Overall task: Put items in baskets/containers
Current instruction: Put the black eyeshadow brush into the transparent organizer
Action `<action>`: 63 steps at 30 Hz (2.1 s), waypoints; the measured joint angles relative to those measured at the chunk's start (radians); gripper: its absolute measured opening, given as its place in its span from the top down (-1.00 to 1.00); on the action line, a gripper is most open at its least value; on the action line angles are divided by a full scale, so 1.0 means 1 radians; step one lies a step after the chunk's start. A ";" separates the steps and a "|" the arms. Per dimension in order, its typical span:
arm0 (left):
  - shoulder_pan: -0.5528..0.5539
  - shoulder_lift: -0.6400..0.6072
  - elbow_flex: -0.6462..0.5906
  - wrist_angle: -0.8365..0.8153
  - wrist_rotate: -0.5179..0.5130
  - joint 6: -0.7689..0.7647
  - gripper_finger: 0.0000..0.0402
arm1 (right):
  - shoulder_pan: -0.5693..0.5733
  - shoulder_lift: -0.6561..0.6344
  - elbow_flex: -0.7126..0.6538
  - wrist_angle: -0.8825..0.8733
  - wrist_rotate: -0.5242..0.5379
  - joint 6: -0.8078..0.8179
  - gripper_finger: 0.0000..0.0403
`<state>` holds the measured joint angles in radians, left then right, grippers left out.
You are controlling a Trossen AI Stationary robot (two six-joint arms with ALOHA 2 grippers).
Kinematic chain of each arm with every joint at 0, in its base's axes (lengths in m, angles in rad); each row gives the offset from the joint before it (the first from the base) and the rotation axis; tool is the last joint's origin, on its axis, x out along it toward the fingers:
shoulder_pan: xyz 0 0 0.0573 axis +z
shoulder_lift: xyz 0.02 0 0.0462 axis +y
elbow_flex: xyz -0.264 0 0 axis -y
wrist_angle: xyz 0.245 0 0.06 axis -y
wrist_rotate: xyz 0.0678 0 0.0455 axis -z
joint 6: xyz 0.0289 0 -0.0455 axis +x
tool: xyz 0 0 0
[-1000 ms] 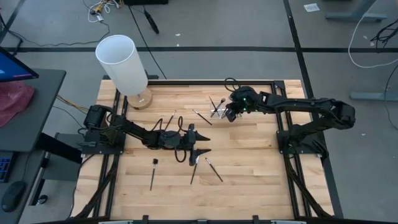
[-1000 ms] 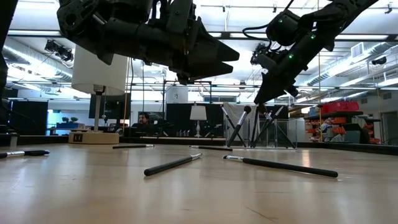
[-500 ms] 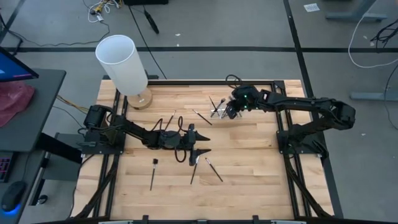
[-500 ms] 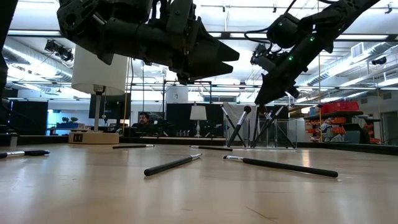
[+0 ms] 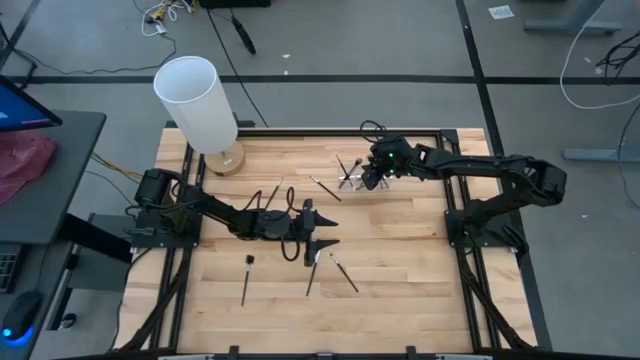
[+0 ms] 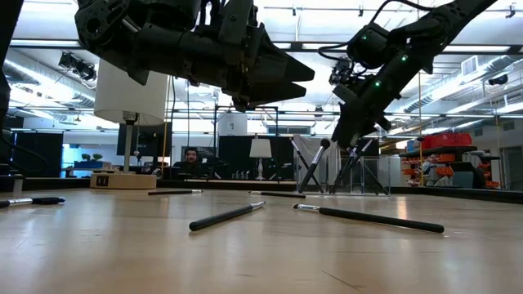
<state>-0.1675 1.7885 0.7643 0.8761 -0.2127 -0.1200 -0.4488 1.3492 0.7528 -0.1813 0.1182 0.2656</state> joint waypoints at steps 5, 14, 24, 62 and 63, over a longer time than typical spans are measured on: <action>0.000 0.000 0.000 0.000 0.000 0.000 -0.16 | -0.002 -0.013 0.000 0.065 0.009 -0.025 0.03; 0.000 0.000 0.000 0.000 0.000 0.000 -0.16 | 0.008 -0.185 0.000 0.085 0.032 -0.046 0.07; 0.001 -0.033 -0.001 -0.196 -0.102 -0.002 -0.16 | 0.308 -0.322 -0.020 0.081 0.022 -0.038 0.23; 0.368 -0.296 -0.402 -0.572 -0.335 -0.503 -0.16 | 0.970 0.070 -0.515 1.119 0.477 0.268 0.47; 0.368 -0.296 -0.422 -0.528 -0.323 -0.494 -0.16 | 0.970 0.071 -0.515 1.121 0.477 0.268 0.47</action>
<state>0.2005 1.4921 0.3426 0.3480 -0.5354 -0.6139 0.5213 1.4200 0.2375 0.9400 0.5949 0.5334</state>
